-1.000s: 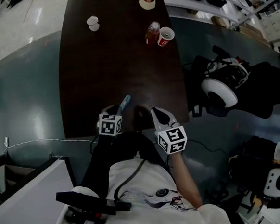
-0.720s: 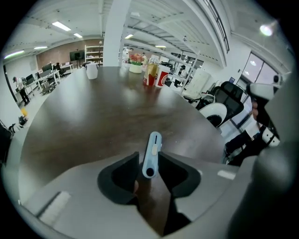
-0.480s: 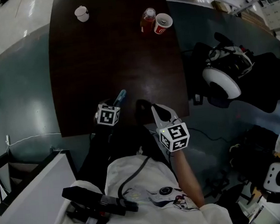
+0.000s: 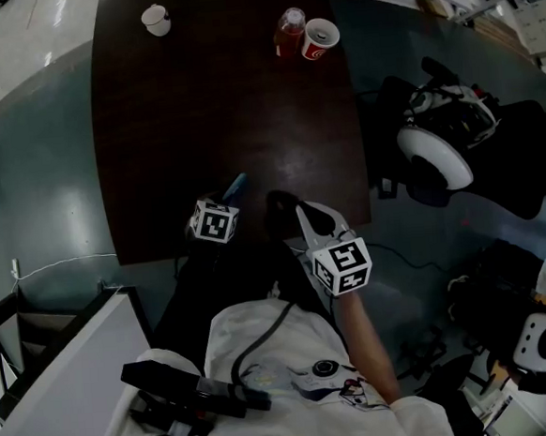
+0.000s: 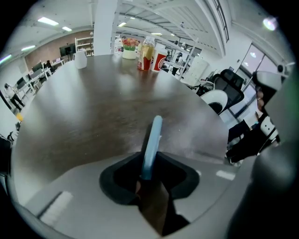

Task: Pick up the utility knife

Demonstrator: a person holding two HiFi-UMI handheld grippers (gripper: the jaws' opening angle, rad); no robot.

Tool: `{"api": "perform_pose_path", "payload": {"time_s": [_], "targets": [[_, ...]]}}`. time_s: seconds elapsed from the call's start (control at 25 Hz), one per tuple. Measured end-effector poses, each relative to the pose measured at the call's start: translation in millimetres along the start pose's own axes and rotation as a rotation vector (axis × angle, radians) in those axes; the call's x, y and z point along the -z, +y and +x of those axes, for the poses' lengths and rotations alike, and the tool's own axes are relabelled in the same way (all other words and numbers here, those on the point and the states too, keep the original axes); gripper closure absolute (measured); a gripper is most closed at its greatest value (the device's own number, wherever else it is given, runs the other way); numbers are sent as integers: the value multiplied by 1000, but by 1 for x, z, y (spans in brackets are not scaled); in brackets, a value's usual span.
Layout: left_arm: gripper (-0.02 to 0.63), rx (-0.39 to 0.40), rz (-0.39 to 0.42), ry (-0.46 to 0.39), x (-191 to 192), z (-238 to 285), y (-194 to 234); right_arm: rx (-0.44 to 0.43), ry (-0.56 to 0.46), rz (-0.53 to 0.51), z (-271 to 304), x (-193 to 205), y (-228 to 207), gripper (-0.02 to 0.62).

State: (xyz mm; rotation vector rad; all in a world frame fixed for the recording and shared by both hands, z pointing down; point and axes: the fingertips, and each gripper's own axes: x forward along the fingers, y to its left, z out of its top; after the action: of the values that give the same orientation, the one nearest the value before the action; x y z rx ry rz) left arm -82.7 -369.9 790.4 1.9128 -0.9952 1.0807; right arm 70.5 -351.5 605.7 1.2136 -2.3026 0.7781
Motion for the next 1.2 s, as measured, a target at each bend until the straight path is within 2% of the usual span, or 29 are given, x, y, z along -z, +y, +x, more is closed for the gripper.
{"api": "perform_pose_path", "payload": {"time_s": [0.12,0.6,0.76,0.88,1.0,1.2], "targets": [[534,-21,2,-20,-1,0,2,-1,3,6,-1,2,0,594],[537,-36,-9,-45,3,0,3,1,-3,2,-1,1,-3,594],[537,-40,-28,-90,-1,-17,-5,-1,-12,0,-6,2,-5,594],[537,-53,-73,-185,-15,-38,-5,6,-35,-2,-6,-2,-7,594],[537,-68,-117,-343,-44,-71,-8,29,-80,-21,-4,-12,-10,594],[537,-105,-78,-622,-95,-143,-20,33,-168,-92,-5,-40,-3,594]]}}
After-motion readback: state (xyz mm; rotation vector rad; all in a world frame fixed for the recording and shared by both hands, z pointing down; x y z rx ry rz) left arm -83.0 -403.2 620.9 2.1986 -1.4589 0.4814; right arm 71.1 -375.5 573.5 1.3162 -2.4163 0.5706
